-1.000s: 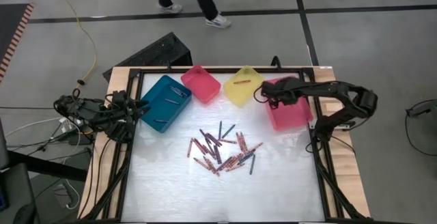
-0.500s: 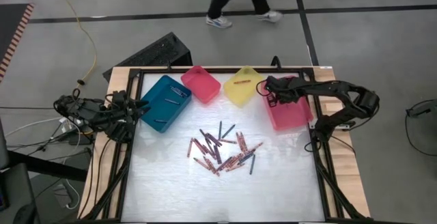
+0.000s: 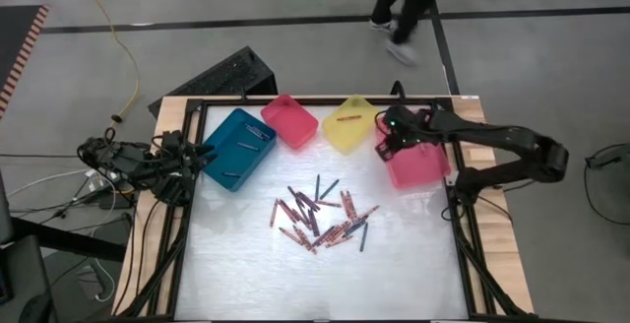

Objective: Sort crayons
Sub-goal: Put the pink crayon into the right pink bin

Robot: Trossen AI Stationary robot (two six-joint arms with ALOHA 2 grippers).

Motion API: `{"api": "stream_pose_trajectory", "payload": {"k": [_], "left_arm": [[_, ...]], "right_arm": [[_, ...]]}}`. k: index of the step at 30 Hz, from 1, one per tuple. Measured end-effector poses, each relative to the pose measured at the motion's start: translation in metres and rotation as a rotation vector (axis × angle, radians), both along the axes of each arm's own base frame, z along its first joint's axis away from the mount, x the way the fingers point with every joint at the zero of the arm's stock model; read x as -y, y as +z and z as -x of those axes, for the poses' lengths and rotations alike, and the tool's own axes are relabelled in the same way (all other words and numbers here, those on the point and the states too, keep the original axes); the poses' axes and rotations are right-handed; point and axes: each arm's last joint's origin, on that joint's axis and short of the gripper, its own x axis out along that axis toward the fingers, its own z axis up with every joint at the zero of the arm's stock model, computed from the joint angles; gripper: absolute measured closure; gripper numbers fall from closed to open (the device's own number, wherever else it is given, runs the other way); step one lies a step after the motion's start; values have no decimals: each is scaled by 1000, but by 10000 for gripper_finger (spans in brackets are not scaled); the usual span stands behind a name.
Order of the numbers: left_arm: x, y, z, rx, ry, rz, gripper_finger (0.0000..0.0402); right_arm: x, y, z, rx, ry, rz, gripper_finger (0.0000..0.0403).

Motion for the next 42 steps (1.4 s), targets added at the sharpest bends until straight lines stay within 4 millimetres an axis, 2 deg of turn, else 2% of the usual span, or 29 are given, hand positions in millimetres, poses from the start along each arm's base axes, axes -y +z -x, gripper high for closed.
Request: {"api": "stream_pose_trajectory", "payload": {"k": [3, 8, 14, 20, 29, 37, 42], "left_arm": [[0, 0, 0, 0, 0, 0, 256], [0, 0, 0, 1, 6, -1, 256], [-1, 0, 0, 2, 19, -1, 256], [-1, 0, 0, 3, 19, 0, 256], [-1, 0, 0, 2, 20, 0, 256], [-1, 0, 0, 3, 23, 0, 256], [-1, 0, 0, 4, 23, 0, 256]], "right_arm": [[-28, 12, -7, 101, 301, -12, 274], [-64, 10, -16, 70, 465, 28, 274], [-95, -16, -37, -57, 610, 6, 274], [-118, -48, -58, -161, 729, -1, 274], [-134, -88, -71, -313, 816, -18, 274], [-135, -101, -76, -364, 819, -25, 277], [-134, -106, -75, -396, 769, -18, 316]]}}
